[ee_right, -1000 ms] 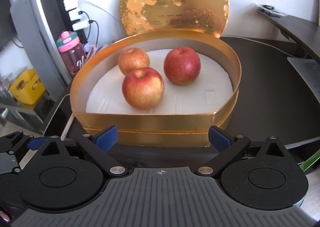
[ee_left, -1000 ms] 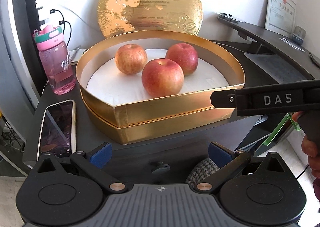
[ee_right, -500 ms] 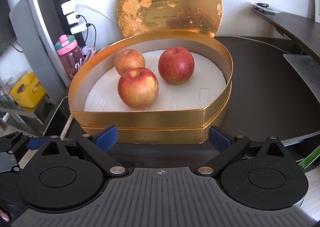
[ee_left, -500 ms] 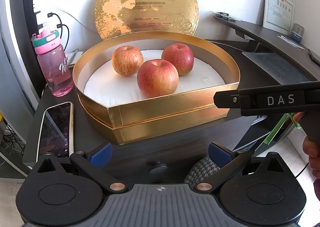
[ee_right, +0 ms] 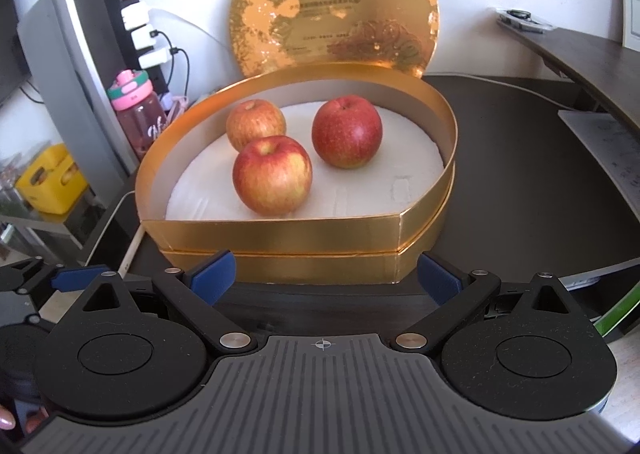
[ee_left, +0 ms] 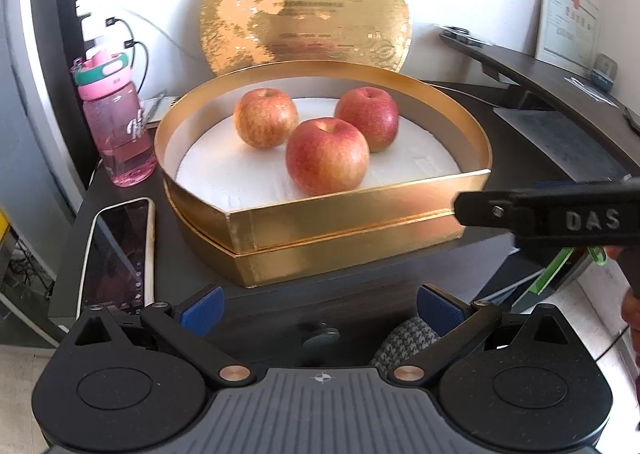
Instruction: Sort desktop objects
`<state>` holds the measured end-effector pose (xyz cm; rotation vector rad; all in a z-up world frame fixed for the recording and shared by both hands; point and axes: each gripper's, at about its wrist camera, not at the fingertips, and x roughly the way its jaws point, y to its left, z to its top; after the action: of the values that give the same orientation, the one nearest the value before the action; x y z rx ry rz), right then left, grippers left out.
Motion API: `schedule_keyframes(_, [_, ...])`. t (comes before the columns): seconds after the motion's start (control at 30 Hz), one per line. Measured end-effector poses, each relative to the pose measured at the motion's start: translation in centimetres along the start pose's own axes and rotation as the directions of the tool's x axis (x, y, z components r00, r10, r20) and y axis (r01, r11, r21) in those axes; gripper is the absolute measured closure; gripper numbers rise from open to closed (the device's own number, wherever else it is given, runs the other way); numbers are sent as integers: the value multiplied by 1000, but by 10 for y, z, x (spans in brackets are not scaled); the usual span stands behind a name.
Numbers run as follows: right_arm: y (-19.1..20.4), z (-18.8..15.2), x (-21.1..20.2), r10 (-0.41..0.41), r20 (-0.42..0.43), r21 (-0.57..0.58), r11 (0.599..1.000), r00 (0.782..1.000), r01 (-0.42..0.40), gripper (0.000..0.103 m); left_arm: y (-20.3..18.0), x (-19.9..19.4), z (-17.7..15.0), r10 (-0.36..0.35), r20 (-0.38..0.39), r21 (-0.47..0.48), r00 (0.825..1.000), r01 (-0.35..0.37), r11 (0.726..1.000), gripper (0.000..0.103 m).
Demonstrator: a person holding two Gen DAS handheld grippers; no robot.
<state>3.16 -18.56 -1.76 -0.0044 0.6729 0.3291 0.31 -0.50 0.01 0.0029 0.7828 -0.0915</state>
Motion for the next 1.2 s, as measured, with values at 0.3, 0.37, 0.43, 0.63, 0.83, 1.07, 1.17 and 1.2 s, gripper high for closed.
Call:
schedule_keyframes(0.3, [-3,1,-1,-1,5,9,1000,1000,0,3,3,0,10,24,15,-22,1000,-24,999,0])
schedule_keyframes(0.37, [-4,1,0,2,4,11,1000,1000,-2,3,3,1,10,27,14,-21,1000,-27,999,0])
schedule_keyframes(0.43, [-6,1,0,5,3,14,1000,1000,-5,3,3,2,11,29,12,-19,1000,-29,999,0])
schedule_keyframes(0.63, [-12,2,3,12,7,27,1000,1000,-12,3,0,6,11,15,2,-6,1000,-15,1000,0])
schedule_keyframes(0.83, [-19,3,7,9,-6,39,999,1000,-9,3,-9,12,10,-2,-12,26,1000,3,1000,0])
schedule_keyframes(1.07, [-15,4,12,12,-17,30,999,1000,-11,3,-7,14,7,-6,-21,23,1000,6,1000,0])
schedule_keyframes(1.17, [-11,5,14,13,-20,24,1000,1000,-13,3,-4,14,7,-5,-20,16,1000,6,1000,0])
schedule_keyframes(1.2, [-10,5,14,14,-20,22,1000,1000,-14,3,-3,14,6,-6,-20,13,1000,6,1000,0])
